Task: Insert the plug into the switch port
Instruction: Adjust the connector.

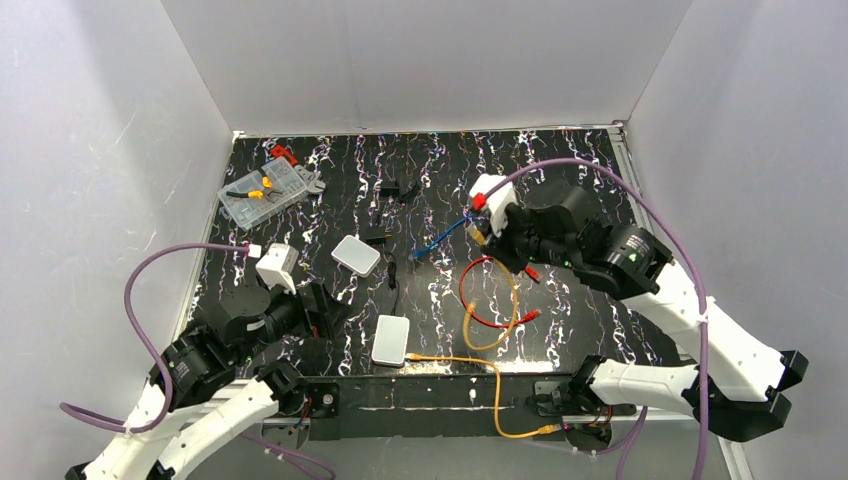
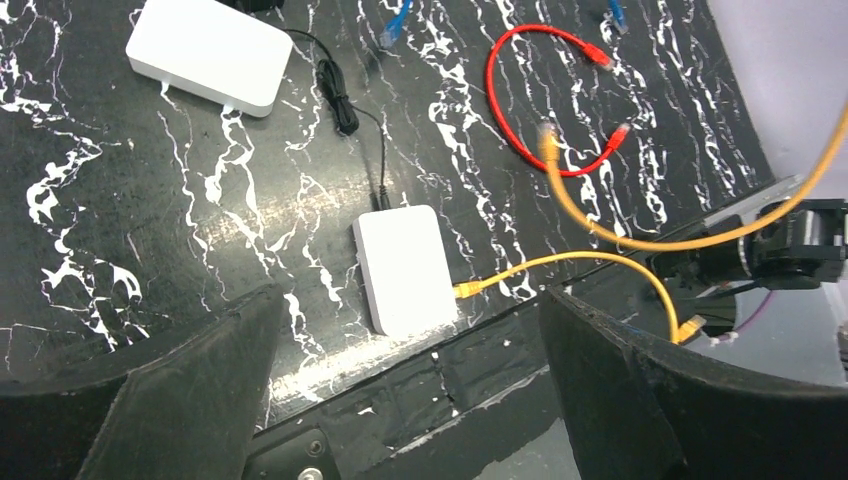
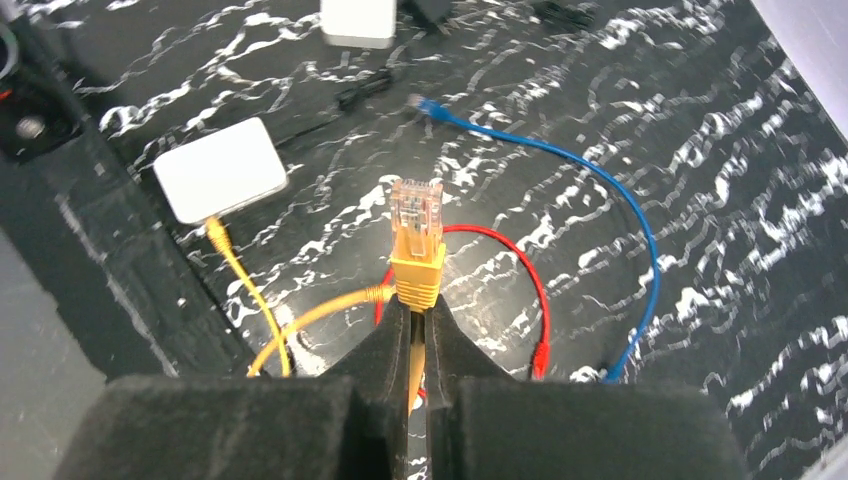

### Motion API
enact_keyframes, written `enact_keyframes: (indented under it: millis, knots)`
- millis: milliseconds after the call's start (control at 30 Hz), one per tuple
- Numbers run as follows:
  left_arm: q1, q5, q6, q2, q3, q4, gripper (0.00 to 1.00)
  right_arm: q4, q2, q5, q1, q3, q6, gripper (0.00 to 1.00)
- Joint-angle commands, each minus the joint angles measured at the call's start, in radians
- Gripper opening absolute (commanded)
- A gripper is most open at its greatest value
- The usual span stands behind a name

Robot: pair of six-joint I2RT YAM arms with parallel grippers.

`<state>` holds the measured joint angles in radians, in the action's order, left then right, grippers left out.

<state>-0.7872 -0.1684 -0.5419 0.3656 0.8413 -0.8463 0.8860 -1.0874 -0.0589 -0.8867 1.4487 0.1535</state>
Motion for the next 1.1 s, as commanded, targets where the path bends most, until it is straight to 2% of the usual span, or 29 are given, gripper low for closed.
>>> enact_keyframes:
  millis: [0, 167, 533, 1067]
  knots:
    - [0.004, 0.039, 0.014, 0.085, 0.117, -0.054, 0.99, -0.093, 0.020, 0.049, -0.090, -0.039, 0.082, 0.01]
    - [0.004, 0.126, 0.011, 0.158, 0.209, -0.088, 1.00, -0.122, 0.011, 0.088, -0.168, -0.077, 0.119, 0.01]
    - [0.005, 0.395, -0.035, 0.237, 0.262, -0.036, 1.00, -0.154, -0.081, 0.255, -0.292, -0.116, 0.144, 0.01]
    - [0.004, 0.469, -0.138, 0.279, 0.194, 0.047, 0.99, -0.267, -0.208, 0.283, -0.394, -0.100, 0.144, 0.01]
